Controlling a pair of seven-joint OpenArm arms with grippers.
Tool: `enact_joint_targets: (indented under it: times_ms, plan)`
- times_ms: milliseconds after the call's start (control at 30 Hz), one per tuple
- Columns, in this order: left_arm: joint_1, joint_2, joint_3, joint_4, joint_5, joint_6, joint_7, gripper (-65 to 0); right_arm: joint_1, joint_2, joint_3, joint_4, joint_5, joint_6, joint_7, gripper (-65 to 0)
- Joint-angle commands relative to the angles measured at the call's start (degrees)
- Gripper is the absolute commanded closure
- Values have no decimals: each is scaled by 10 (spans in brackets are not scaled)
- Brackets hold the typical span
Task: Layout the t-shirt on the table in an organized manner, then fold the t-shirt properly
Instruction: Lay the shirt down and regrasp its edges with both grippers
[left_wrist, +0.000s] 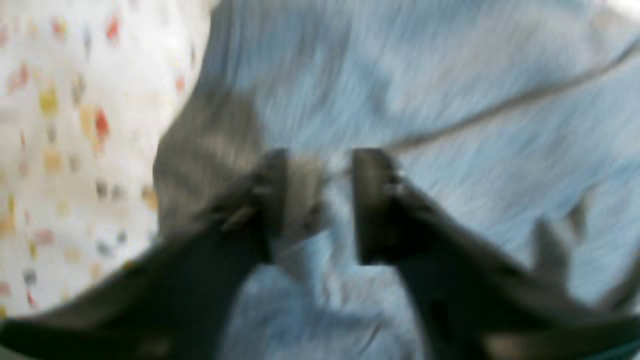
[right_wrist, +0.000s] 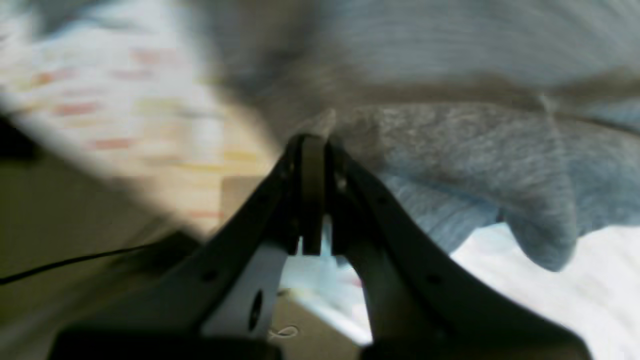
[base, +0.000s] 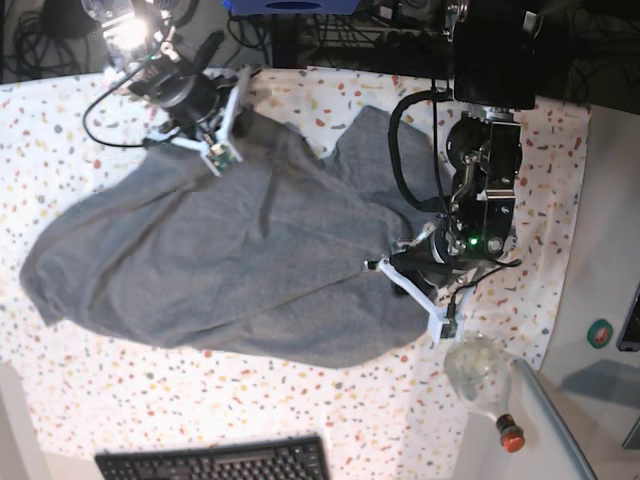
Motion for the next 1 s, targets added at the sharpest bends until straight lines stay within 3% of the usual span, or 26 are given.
enact_joint_targets:
  times_ms: [0, 100, 200, 300, 367, 400, 567, 667, 867, 967]
  plan:
    - [-11, 1, -1, 22, -6, -1, -10, -323, 9, 2, -11, 10, 5, 1, 10, 0]
    - [14, 1, -26, 73, -8, -1, -13, -454, 19, 2, -52, 9, 5, 1, 9, 0]
    - [59, 19, -99, 142, -8, -1, -15, -528, 23, 2, -79, 9, 5, 1, 8, 0]
    - [110, 37, -129, 216, -8, -3, -13, -533, 21, 5, -78, 11, 5, 1, 8, -164]
    - [154, 37, -102, 250, -8, -3, -11, -533, 17, 9, -75, 26, 5, 1, 9, -264]
    - [177, 35, -76, 257, -8, -3, -14, -533, 8, 14, -65, 39, 5, 1, 10, -282]
    - [237, 39, 37, 252, -8, -3, -22, -532, -28, 18, 36, 113, 5, 1, 13, -284]
    - [247, 53, 88, 226, -9, -3, -81, -532, -22, 16, 117, 120, 5, 1, 26, -284]
    - [231, 63, 230, 117, -4, 0, -167, -532, 99, 19, 270, 27, 4, 1, 38, -290]
    - [219, 62, 243, 80, -4, 0, -182, -530, 175, 22, 313, -61, 4, 4, 38, -290]
